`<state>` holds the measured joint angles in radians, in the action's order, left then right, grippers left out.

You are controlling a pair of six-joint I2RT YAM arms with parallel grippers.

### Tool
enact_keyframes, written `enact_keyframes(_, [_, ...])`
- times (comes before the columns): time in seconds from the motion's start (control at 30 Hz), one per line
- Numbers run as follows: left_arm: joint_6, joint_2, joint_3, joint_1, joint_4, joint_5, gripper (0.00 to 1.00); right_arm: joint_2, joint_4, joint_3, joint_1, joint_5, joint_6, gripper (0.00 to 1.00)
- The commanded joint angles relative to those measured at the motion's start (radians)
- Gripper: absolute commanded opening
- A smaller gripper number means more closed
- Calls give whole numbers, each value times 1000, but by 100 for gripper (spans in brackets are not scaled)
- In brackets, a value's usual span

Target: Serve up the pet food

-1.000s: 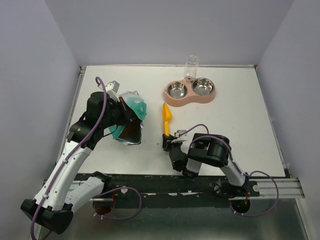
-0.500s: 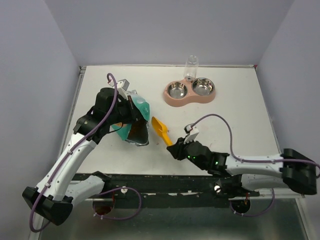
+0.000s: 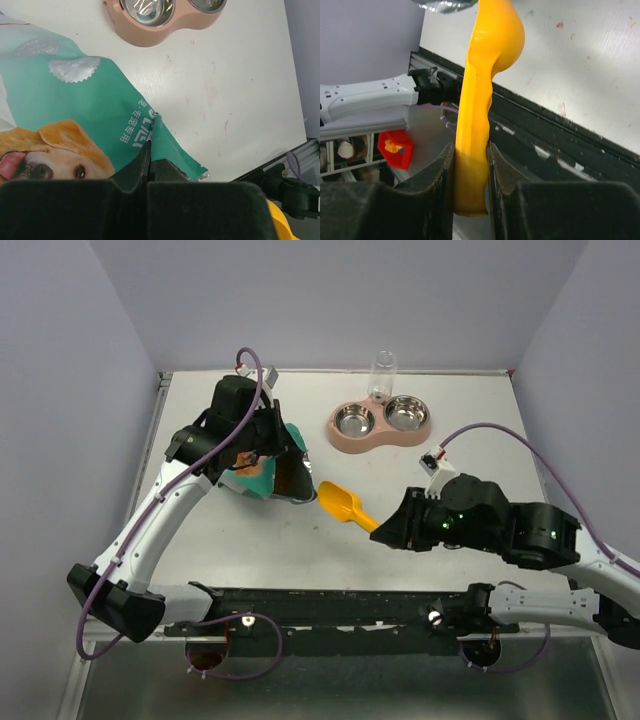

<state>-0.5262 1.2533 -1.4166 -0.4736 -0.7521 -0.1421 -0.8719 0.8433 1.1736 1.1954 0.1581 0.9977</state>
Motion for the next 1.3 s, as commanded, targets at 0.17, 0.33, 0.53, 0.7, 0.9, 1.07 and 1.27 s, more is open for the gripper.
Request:
enact_keyframes(0.17, [40,110,-188,-2,-47,30,0,-150,393,408,-5,-69,22,1])
enact_keyframes(0.33, [54,100,-193,-2,-79,21,0,-330,355,521,-5,-150,-37,1])
enact_keyframes(0.53, [46,71,-156,-19,-84,7,0,-447,327,604,-105,-239,-90,0])
enact_keyframes(0.7, [6,57,-131,-31,-70,-8,0,-562,368,693,-184,-287,-137,1])
enact_keyframes(0.9, [-35,78,-157,-45,-55,-20,0,-665,416,798,-238,-319,-160,1])
enact_keyframes(1.07, [-103,112,-173,-46,-23,-39,0,-671,385,689,-279,-379,-160,1])
enact_keyframes(1.27, [-155,147,-209,-46,-7,-56,0,-725,240,638,-347,-388,-183,1])
